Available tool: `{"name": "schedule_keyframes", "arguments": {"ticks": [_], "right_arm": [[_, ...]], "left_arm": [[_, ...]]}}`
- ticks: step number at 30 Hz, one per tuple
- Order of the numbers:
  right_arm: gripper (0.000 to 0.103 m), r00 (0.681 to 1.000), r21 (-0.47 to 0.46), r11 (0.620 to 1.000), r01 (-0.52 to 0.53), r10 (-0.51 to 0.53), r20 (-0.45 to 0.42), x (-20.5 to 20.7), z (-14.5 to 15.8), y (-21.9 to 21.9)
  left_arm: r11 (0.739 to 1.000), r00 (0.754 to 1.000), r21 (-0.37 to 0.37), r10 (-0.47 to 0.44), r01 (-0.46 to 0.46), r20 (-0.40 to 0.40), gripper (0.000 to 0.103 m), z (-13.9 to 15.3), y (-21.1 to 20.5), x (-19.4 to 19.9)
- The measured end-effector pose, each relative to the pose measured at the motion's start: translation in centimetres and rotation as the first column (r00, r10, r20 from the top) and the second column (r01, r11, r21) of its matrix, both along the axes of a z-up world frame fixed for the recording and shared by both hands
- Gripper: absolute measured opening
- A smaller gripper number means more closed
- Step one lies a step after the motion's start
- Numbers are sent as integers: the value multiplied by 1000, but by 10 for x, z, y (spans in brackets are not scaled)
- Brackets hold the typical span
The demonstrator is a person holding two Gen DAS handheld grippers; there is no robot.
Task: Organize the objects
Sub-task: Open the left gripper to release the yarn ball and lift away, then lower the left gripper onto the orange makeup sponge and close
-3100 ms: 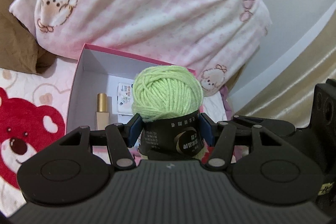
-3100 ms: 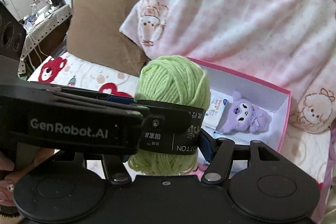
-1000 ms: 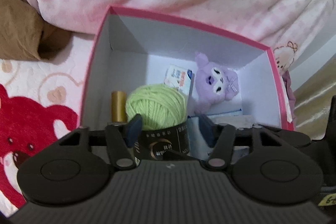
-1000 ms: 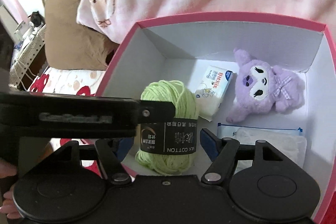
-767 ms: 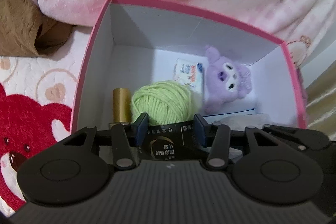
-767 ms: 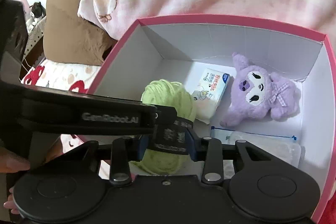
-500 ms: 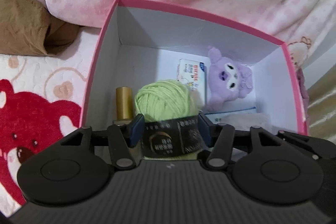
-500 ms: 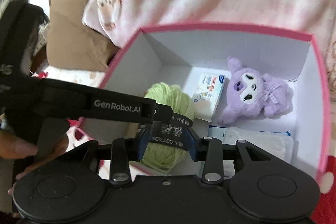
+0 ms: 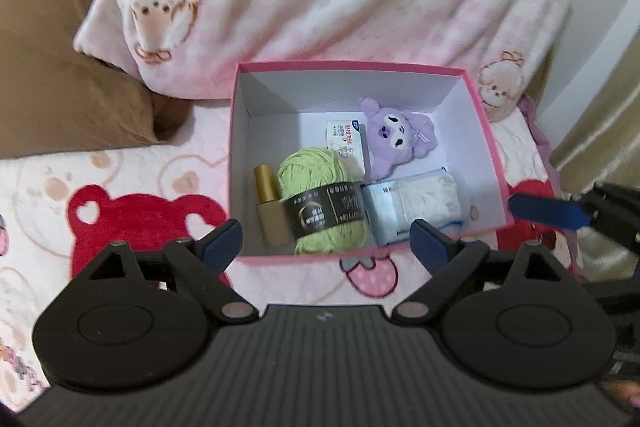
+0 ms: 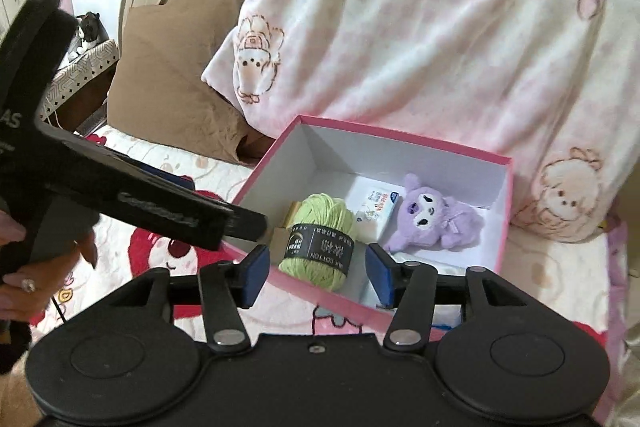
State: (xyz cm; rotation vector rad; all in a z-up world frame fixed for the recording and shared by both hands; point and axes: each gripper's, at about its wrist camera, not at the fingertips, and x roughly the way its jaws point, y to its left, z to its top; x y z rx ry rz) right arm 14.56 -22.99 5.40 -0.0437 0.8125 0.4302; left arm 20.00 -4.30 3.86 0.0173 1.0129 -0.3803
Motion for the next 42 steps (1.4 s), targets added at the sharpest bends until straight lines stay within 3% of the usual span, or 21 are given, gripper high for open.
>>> {"name": "schedule_keyframes", "arguments": {"ticks": [2,9,16,22,25,32,39,42], "right_arm": [[66,1000,27,1000,-11,12,-21,-9,10,-4],[69,999,39,999,-9,11,-46,-49,28,-15],[78,999,9,1000,1,-1,-51,-86,27,-20],[88,999,-22,1000,-9,8,-46,-108,15,-18],[88,998,-12,1000,2,-3,-61,-116,6,-19],[88,995,-25,1000,10,-12,-98,-120,-34,-13],[88,999,-96,995,25,-28,-31,-117,-74,4],[88,999,-120,992,34,-36,-14,-112,-90,11]], "left_arm": [[1000,1000,6,-16,16,14,92,12,7,-12],[996,995,0,-85,85,51,94,42,24,-54],[990,990,-29,-137,138,7,99,39,26,-91],[988,990,-61,-144,144,4,99,20,27,-111],[986,989,-84,-148,146,-16,99,4,26,-114],[987,988,-56,-153,152,-9,99,-39,16,-114],[992,994,-79,-105,102,-31,99,-85,20,-103],[993,996,-68,-94,94,1,99,-99,20,-102]]}}
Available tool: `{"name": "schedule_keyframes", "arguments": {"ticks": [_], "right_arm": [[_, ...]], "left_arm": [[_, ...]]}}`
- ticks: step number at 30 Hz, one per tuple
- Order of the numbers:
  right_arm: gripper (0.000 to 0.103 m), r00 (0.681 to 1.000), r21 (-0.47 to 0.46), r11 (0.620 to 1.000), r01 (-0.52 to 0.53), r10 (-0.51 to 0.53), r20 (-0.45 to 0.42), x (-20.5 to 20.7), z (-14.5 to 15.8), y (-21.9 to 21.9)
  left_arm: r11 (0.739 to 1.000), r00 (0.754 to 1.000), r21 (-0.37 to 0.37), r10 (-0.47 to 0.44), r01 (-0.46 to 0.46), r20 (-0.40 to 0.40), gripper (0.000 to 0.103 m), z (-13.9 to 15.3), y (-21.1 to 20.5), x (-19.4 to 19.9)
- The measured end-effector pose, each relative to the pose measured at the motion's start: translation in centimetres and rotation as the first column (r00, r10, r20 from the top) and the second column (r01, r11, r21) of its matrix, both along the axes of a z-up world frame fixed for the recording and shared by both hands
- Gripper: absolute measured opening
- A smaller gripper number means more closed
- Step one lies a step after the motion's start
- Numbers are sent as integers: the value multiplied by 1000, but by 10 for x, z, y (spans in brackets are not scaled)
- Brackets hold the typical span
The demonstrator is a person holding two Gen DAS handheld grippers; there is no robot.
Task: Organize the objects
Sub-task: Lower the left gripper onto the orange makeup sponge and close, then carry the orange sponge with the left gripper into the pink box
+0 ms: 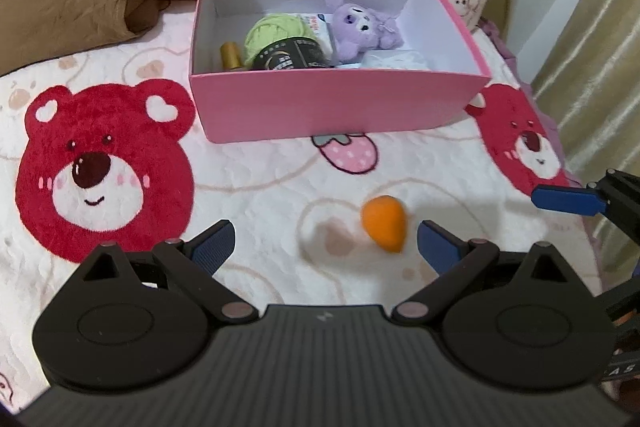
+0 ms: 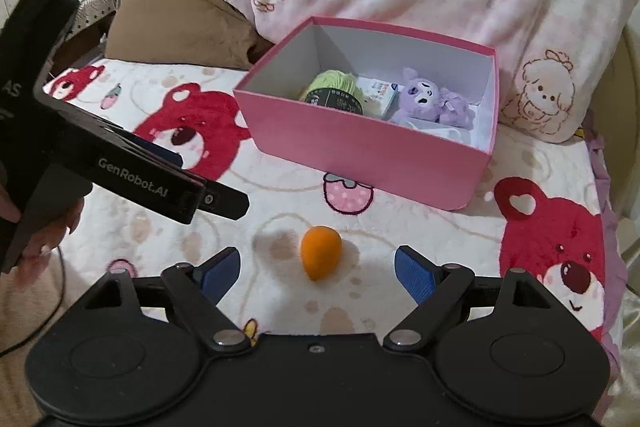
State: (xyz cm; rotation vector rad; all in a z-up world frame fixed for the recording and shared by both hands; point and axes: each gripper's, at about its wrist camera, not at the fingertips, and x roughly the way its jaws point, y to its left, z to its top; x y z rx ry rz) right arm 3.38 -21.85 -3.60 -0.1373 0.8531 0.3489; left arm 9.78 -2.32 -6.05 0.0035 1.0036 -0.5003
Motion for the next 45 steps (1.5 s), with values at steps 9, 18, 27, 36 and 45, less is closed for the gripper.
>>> {"name": "schedule_keyframes", "arguments": {"ticks": [9,18,27,36,45], "right_arm": [[88,996,-65,996,64,-60,66,13,-49,13],[87,984,51,991,125,-131,125,15,-90,14],[72,987,20,995,98,-100,129,19,-113,19],[36,991,19,996,82,-84,108,21,-113,18],[35,993,20,996,90,-92,77,14,-100,26]], "left_arm": [[1000,999,-6,-15,16,50,96,-37,-10,1],[998,998,-58,-30,33,48,96,-59,-21,2],[993,998,-102,-60,62,24,79,-80,-39,0],[985,993,-129,-115,115,10,37,-83,-52,5],[979,992,-165,-124,116,-39,26,-76,-45,3]]}}
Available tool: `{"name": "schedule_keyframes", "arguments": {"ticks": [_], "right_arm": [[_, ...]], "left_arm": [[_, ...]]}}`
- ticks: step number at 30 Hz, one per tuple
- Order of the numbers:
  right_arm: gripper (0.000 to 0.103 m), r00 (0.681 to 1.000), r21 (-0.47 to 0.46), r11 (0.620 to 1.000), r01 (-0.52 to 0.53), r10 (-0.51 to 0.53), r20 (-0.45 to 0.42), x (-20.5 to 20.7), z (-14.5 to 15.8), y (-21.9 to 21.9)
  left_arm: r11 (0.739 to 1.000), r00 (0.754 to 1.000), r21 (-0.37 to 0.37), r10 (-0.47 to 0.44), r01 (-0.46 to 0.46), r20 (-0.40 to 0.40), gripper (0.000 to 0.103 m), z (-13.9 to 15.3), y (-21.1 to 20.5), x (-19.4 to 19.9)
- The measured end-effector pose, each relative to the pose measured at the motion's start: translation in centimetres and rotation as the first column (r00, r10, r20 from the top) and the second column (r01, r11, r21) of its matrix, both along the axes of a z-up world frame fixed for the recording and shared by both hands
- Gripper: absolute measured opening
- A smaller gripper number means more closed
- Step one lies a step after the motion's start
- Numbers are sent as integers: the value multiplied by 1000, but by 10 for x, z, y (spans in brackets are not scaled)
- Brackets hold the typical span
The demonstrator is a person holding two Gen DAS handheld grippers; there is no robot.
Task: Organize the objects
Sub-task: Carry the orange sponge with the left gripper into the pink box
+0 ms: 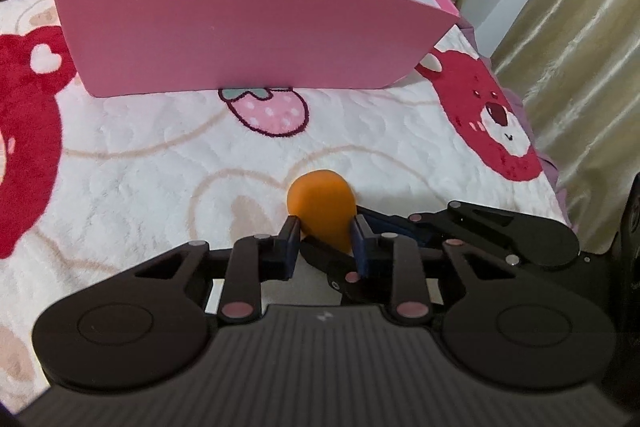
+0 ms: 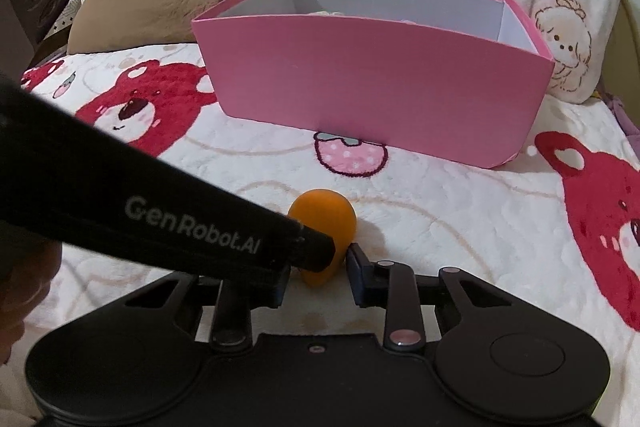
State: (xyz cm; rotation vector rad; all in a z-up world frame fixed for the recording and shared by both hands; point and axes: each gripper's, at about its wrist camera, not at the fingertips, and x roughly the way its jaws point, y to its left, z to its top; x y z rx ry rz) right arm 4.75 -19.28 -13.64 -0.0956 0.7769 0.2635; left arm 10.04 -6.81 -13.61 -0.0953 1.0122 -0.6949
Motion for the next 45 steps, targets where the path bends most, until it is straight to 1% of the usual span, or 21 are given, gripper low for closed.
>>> {"name": "schedule_keyframes", "arguments": {"ticks": [3,7,9,12,15,17,19,24,31,36,45], "right_arm": [[35,999,-10,1000,-23,23,-26,-1,10,6],[35,998,-8,999,-41,41,-46,-3,26,15],[35,998,-14,999,-53,52,-41,-6,35,20],[35,997,-16,998,-68,67,-41,-8,47,25],[35,991,-30,992,-119,117,-56,-5,63,29],[35,987,-56,987,-148,144,-68,-1,75,32],[35,985,-44,987,-156,152,-77,2,87,32],[35,985,-43,984,-174,172,-30,2,120,32],[35,986,-1,987,-161,161,33,9,157,22],[35,987,6,989,-148,147,56,18,168,16],[35,989,14,991,-135,134,60,50,174,7]], "left_arm": [[1000,1000,0,14,-14,-8,26,8,7,-4],[998,999,-28,52,-52,-17,26,20,23,-9],[998,998,-33,60,-60,-15,26,28,29,-12],[995,996,-55,78,-81,-41,26,39,39,-13],[997,997,-36,74,-73,20,26,53,40,-20],[993,994,-62,101,-99,31,26,61,43,-21],[992,993,-75,109,-106,38,26,71,46,-21],[990,992,-92,109,-103,59,27,105,52,-16],[995,992,-69,82,-76,99,27,150,44,-8],[998,992,-43,59,-55,112,27,166,35,4],[998,995,-49,54,-50,81,28,174,25,42]]}}
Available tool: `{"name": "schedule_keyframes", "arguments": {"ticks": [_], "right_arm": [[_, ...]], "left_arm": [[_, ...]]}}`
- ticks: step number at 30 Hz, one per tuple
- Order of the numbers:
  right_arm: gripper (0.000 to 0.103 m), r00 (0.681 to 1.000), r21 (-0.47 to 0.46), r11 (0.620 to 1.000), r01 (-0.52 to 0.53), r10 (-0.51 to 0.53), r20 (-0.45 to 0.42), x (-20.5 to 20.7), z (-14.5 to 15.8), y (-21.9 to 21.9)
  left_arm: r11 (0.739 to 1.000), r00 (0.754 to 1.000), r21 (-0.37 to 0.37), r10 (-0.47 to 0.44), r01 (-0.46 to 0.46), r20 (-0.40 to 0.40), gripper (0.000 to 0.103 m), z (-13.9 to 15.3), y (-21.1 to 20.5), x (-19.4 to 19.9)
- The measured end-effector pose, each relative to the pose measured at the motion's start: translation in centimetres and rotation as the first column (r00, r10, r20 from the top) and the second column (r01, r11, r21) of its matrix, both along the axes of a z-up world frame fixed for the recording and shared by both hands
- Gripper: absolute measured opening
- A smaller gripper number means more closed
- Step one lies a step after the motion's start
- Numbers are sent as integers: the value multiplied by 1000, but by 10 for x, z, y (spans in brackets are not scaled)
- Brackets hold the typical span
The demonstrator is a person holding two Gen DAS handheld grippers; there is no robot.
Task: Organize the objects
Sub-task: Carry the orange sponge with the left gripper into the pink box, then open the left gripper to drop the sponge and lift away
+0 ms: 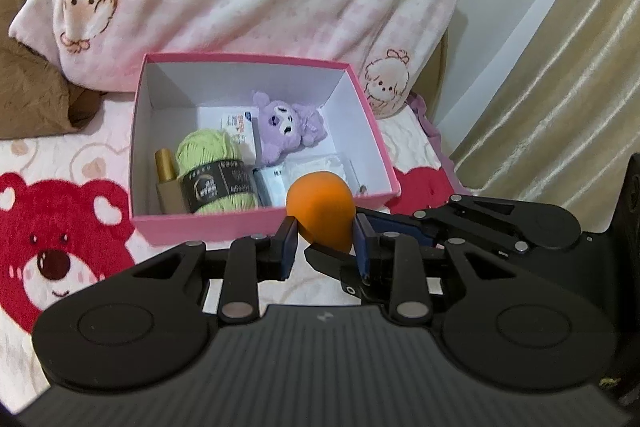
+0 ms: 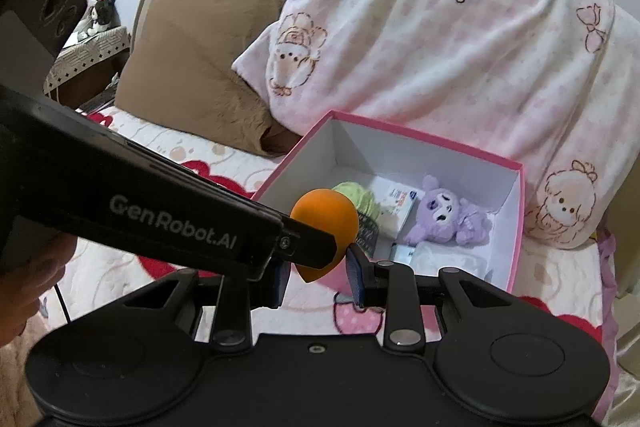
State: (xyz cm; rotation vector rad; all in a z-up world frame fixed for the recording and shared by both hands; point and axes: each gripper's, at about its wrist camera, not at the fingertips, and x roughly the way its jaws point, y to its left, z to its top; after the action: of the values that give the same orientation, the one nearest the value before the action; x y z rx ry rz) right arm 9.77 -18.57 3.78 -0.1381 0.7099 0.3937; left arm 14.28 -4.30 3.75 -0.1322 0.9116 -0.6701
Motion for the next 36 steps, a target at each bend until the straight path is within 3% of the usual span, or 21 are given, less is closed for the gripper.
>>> {"name": "schedule_keyframes", "arguments": {"ticks": [7,16,25,31,36], "right_arm": [[35,1000,-15,1000,21,-22,-13,35,7,-11],[35,978,21,992,126,-121,-169,108,-8,-42],[34,940,-149,971,186,-220,-260,158,-49,-53],[33,913,-206,957,205,-263,-311,182,-72,-65],[34,926,-232,953,196,-257,-276,183,-77,-61]], "left_arm": [[999,999,-35,7,-9,-35,28,2,-12,41],[997,996,-77,24,-31,-91,28,-26,-51,105],[991,984,-124,23,-46,-177,28,-84,-90,149],[981,964,-176,27,-76,-264,28,-121,-101,171],[982,959,-167,39,-89,-280,27,-132,-110,179]]}}
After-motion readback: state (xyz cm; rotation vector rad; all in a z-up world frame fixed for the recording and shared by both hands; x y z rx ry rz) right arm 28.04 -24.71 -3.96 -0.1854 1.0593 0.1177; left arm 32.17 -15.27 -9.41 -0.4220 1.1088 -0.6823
